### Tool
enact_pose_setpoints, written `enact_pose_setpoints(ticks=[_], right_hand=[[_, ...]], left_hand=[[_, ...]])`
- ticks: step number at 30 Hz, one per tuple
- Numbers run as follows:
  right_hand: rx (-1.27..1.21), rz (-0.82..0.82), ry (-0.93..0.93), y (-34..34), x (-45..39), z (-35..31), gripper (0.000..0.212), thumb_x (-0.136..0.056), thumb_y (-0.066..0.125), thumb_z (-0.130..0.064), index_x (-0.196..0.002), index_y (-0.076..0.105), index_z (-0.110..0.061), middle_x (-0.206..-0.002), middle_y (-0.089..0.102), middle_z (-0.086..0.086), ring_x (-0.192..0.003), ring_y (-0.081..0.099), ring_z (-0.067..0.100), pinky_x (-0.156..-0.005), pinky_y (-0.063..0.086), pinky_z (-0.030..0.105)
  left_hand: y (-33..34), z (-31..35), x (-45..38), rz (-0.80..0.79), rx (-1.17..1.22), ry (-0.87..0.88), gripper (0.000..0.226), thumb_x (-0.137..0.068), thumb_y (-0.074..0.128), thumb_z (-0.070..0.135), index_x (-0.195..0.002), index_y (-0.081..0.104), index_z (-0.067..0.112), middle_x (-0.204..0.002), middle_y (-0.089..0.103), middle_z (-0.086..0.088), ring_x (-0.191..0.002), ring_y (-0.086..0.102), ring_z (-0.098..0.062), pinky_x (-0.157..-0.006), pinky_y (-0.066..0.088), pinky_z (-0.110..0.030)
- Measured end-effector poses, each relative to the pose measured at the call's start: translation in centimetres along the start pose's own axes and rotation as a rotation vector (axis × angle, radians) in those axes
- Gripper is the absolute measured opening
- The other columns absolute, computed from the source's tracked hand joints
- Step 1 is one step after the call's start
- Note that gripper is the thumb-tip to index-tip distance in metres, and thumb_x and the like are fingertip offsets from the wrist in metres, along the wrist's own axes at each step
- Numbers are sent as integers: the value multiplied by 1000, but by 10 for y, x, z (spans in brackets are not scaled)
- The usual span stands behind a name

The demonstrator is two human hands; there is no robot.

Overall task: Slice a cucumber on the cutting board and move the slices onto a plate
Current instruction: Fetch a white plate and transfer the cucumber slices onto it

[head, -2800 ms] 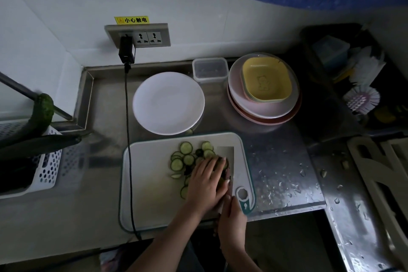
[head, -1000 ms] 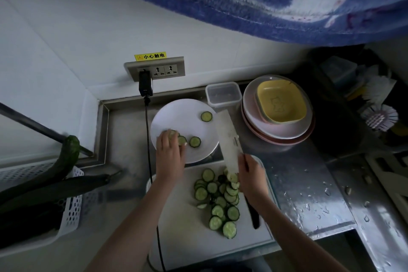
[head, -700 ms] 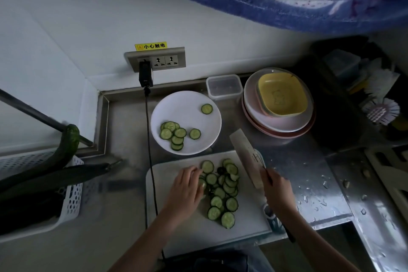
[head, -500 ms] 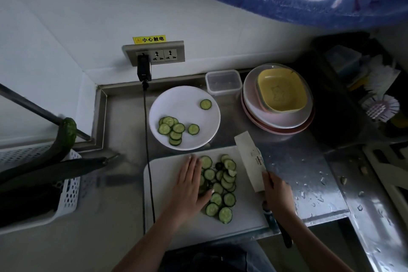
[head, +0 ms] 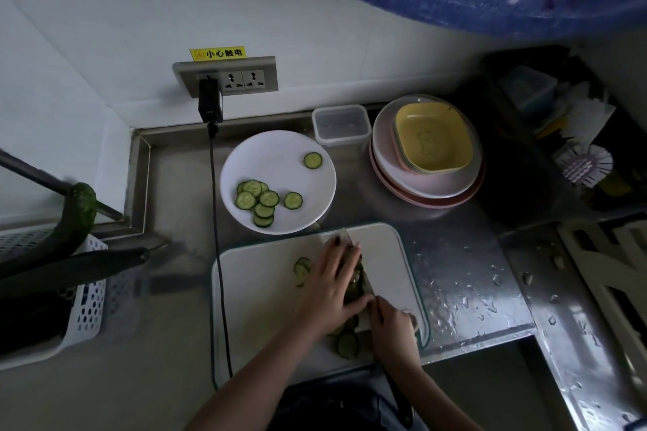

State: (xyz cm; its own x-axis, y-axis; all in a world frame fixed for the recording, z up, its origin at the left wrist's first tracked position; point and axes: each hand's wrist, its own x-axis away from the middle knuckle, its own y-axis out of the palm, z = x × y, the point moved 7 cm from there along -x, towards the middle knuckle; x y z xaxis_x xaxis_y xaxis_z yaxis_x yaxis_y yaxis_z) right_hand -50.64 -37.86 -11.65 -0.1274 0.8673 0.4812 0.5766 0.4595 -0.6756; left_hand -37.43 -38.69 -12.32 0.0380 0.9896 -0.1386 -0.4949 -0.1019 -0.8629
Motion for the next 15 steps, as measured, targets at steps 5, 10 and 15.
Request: enact_pose_setpoints(ticks=[5,10,15], right_hand=[[-113,77,-38,-4,1,-4,30,-100,42,-29,-101,68,-14,-51,47,-5,-45,44,10,-47,37,20],[-331,67,56,-6,3,-1,36,-100,39,-32,-77,58,-12,-49,55,11,-34,49,17,-35,41,30],[-373,99,-1,-22,2,-9,39,-101,37,-30,-74,57,-10,-50,58,14,-33,50,22,-35,41,31]], left_hand=[[-1,8,-16,62,49,45,47,-96,43,34,-135,49,10,-139,47,-13,-132,41,-28,-99,45,-42],[-9,25,-28,160,106,108,41,-101,33,26,-133,51,5,-139,48,-14,-136,34,-25,-108,36,-38],[-21,42,-47,204,141,144,40,-100,36,22,-132,51,2,-138,48,-15,-137,33,-25,-109,35,-39]])
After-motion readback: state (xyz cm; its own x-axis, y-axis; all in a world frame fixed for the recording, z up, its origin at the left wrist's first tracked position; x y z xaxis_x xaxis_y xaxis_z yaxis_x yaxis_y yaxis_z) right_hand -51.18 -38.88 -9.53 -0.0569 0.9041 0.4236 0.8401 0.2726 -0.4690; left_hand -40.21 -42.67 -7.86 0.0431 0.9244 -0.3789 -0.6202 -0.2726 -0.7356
